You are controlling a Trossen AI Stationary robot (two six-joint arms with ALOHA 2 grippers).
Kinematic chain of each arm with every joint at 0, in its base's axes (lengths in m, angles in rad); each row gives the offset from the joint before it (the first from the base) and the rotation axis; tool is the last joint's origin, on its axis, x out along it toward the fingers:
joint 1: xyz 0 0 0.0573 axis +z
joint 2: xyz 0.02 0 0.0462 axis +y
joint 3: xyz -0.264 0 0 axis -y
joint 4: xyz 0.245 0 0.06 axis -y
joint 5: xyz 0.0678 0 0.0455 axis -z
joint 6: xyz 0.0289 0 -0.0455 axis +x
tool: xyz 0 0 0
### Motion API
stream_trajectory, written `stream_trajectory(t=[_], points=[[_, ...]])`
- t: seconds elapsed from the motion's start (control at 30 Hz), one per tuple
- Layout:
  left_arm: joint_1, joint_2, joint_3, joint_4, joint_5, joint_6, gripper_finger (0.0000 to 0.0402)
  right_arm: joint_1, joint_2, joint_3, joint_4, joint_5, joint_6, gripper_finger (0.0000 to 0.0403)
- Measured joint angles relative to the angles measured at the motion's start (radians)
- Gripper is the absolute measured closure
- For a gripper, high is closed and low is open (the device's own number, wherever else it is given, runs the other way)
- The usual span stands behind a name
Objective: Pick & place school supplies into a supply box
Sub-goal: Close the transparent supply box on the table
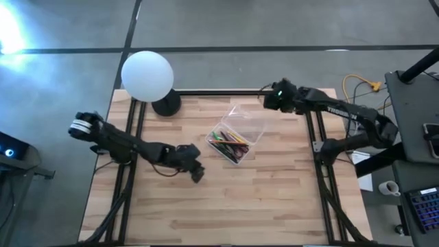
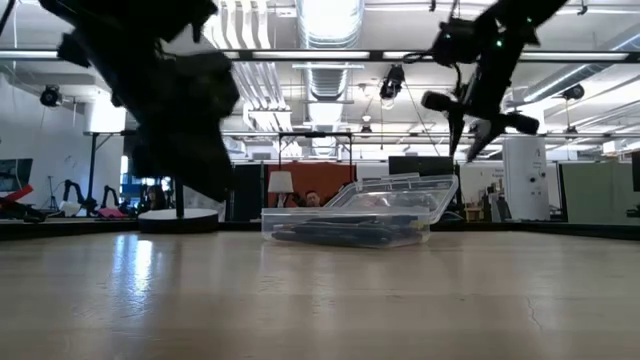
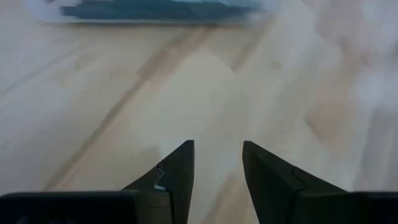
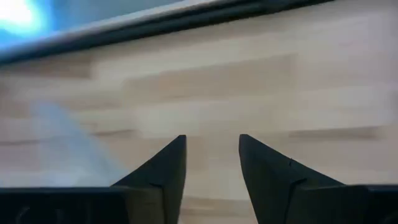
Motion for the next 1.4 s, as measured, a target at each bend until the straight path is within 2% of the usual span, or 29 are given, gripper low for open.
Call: stream_trajectory(t=[0.1, 0.17, 0.33, 0.57, 0.73, 0.93, 1.03, 1.17, 1.3, 1.4], points=[[0.028, 0.068, 0.023, 0.020, -0.045, -0.091, 0.0282, -0.129, 0.033, -0.057, 0.194, -0.203, -0.005, 0.0272], [0.051, 0.121, 0.053, 0.028, -0.057, -0.120, 0.0282, -0.164, 0.085, -0.093, 0.223, -0.253, -0.003, 0.0277], [0.095, 0.282, 0.160, 0.025, -0.061, -0.130, 0.0282, -0.156, 0.210, -0.094, 0.307, -0.354, -0.002, 0.0287], [0.153, 0.431, 0.330, -0.024, -0.059, -0.081, 0.0282, -0.108, 0.376, -0.028, 0.350, -0.624, -0.076, 0.0291], [0.179, 0.452, 0.398, -0.111, -0.079, 0.033, 0.0282, -0.084, 0.317, 0.038, 0.363, -0.695, -0.122, 0.0293], [0.205, 0.443, 0.377, -0.109, -0.121, 0.058, 0.0282, -0.027, 0.216, 0.098, 0.297, -0.695, -0.136, 0.0299], [0.215, 0.442, 0.364, -0.100, -0.121, 0.060, 0.0282, 0.040, 0.220, 0.101, 0.238, -0.662, -0.146, 0.0301], [0.223, 0.442, 0.356, -0.093, -0.119, 0.091, 0.0282, 0.155, 0.263, 0.087, 0.288, -0.617, -0.097, 0.0301], [0.222, 0.442, 0.354, -0.094, -0.117, 0.111, 0.0282, 0.193, 0.223, 0.099, 0.289, -0.435, -0.055, 0.0303], [0.213, 0.442, 0.354, -0.095, -0.119, 0.112, 0.0282, 0.150, 0.124, 0.120, 0.214, -0.183, -0.054, 0.0303]])
